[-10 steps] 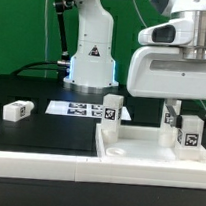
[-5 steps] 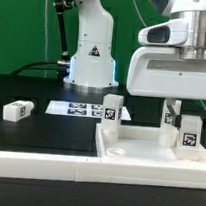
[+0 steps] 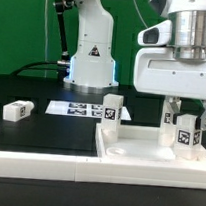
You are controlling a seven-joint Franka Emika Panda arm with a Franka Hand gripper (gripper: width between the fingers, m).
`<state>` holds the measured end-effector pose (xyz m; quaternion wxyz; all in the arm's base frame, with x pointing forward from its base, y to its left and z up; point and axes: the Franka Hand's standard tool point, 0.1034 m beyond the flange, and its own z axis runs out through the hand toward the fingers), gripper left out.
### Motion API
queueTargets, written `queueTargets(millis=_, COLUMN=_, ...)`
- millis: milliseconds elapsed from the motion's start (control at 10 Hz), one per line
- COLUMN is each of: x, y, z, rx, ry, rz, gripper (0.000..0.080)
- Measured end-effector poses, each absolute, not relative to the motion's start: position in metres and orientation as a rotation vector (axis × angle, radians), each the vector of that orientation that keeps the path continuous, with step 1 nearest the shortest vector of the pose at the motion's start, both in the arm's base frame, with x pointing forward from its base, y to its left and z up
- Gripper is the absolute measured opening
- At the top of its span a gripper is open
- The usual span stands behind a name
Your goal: Assemble square table
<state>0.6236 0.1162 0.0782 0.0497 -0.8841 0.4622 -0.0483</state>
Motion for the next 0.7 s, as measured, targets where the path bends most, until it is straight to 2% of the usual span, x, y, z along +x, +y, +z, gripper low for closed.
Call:
queueTargets(millis=400, x=0.6196, y=0.1172, z=0.0776, rx=-2.297, ry=1.986, rz=-0.052, gripper=0.0290)
queueTargets(millis=700, x=0.6188, y=0.1180, z=0.0771, rx=-2.103, ry=2.188, rz=-0.026, gripper=0.0290)
